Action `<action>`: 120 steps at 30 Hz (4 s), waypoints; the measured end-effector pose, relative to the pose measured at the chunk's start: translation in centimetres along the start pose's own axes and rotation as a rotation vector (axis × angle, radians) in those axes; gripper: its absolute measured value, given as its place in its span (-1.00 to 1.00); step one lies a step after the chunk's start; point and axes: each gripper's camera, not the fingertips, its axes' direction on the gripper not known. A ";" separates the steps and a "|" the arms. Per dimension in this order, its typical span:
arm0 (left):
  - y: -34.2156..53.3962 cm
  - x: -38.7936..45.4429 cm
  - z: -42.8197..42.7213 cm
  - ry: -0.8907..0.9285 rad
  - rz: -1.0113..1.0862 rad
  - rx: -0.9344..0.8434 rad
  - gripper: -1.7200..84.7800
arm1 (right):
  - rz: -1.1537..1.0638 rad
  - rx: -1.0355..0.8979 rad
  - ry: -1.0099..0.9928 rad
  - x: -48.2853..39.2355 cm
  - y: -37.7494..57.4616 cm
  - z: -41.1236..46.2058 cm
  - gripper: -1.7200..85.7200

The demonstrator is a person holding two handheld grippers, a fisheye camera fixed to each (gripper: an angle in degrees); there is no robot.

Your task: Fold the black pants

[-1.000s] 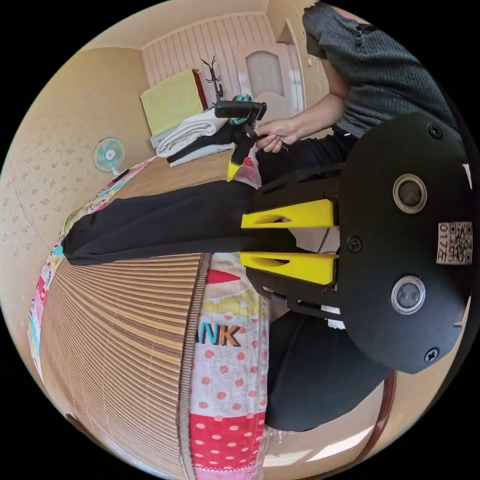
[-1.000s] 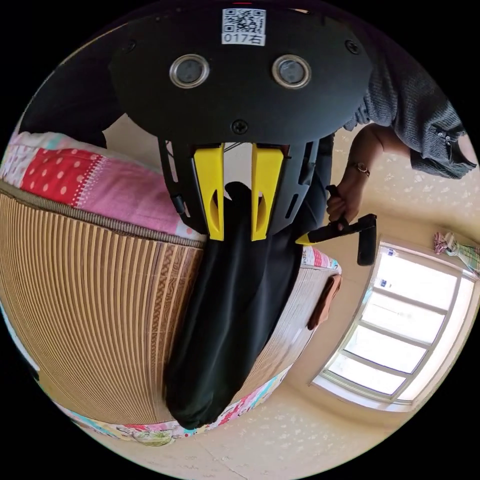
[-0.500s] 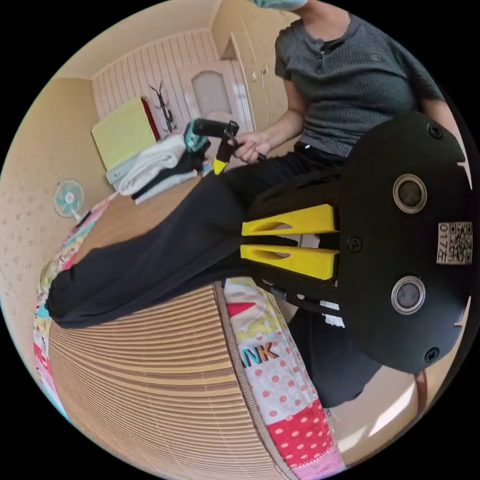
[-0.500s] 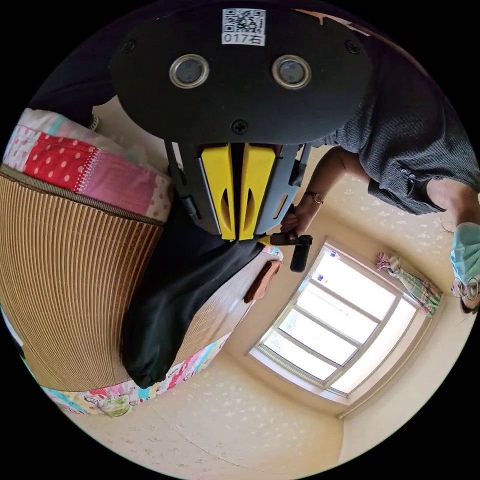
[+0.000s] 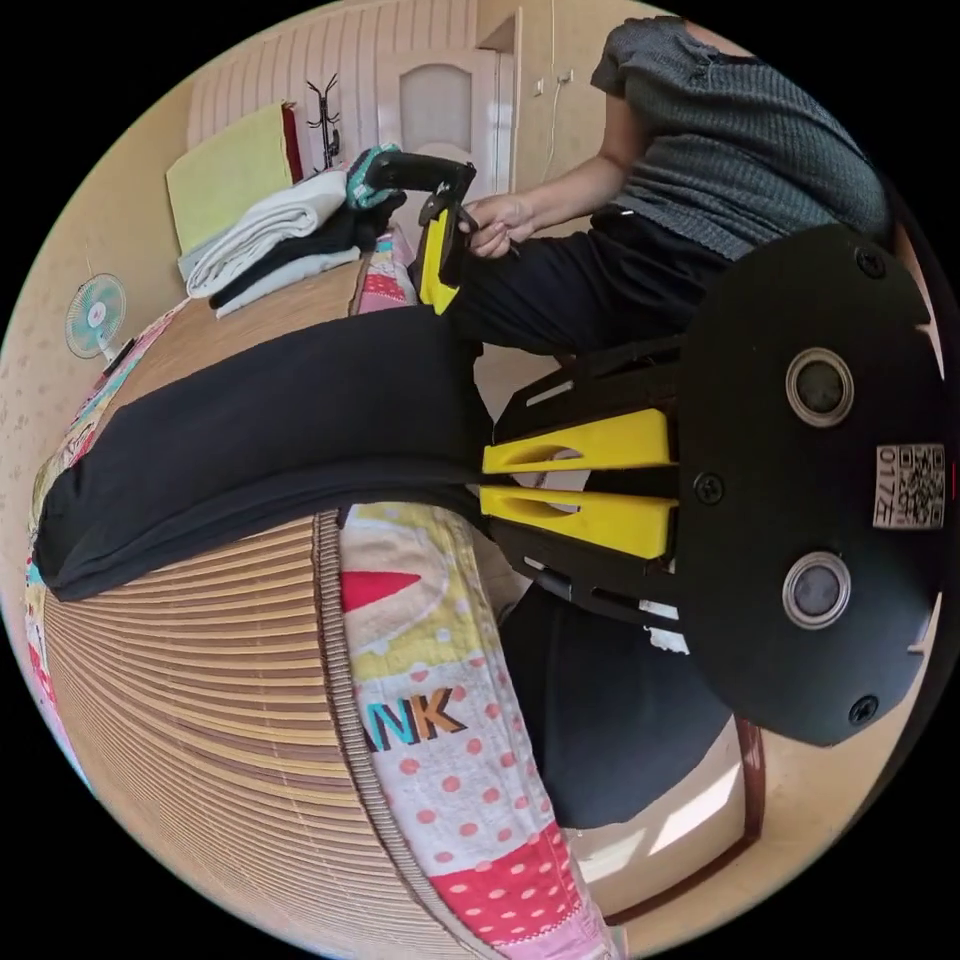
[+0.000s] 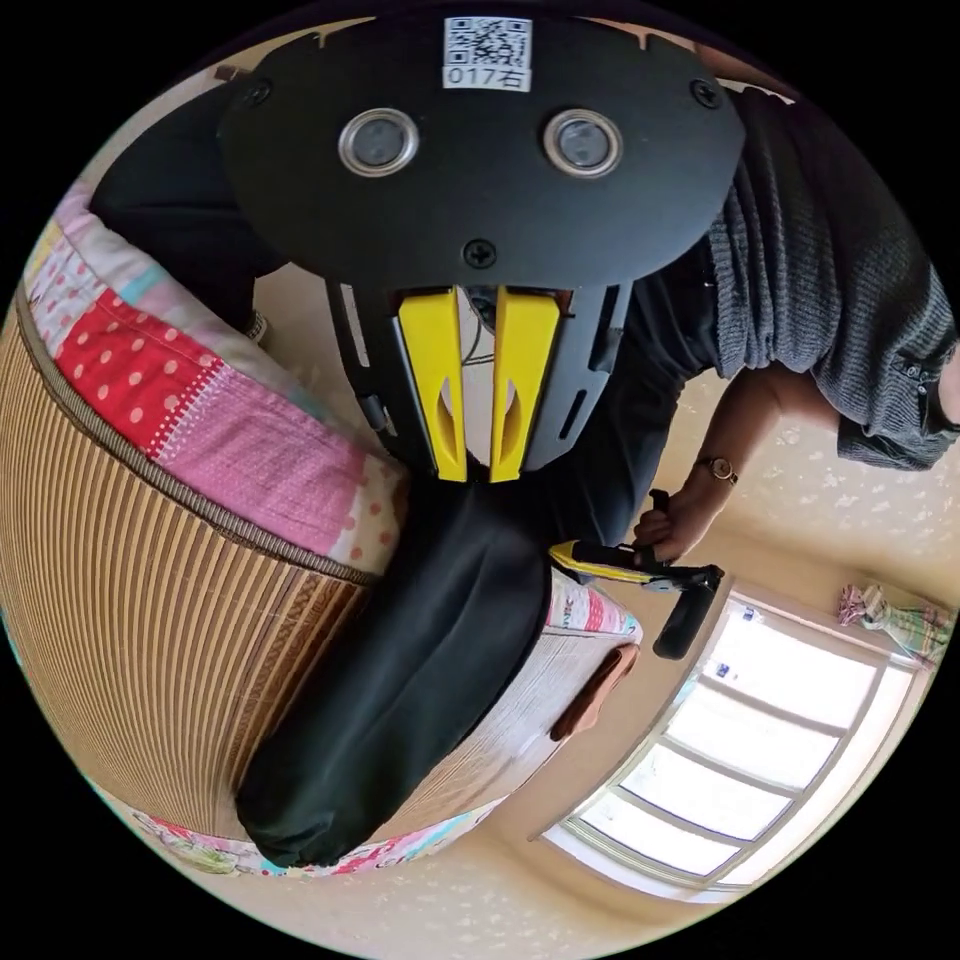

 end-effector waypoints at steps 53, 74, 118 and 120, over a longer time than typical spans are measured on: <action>5.1 12.7 -34.1 0.649 0.682 0.763 -0.85 | -0.664 0.673 -0.237 -15.1 10.5 -44.4 -0.93; -15.4 10.7 -30.7 0.530 0.207 0.597 -0.85 | -0.083 0.560 -0.075 -1.7 -8.7 -41.0 -0.92; -1.2 5.6 6.3 0.257 -0.088 0.340 -0.65 | 0.303 0.184 -0.129 5.5 5.9 -4.0 -0.64; -1.5 5.6 6.6 0.267 -0.081 0.297 -0.67 | 0.301 0.123 -0.187 5.3 6.2 -2.7 -0.68</action>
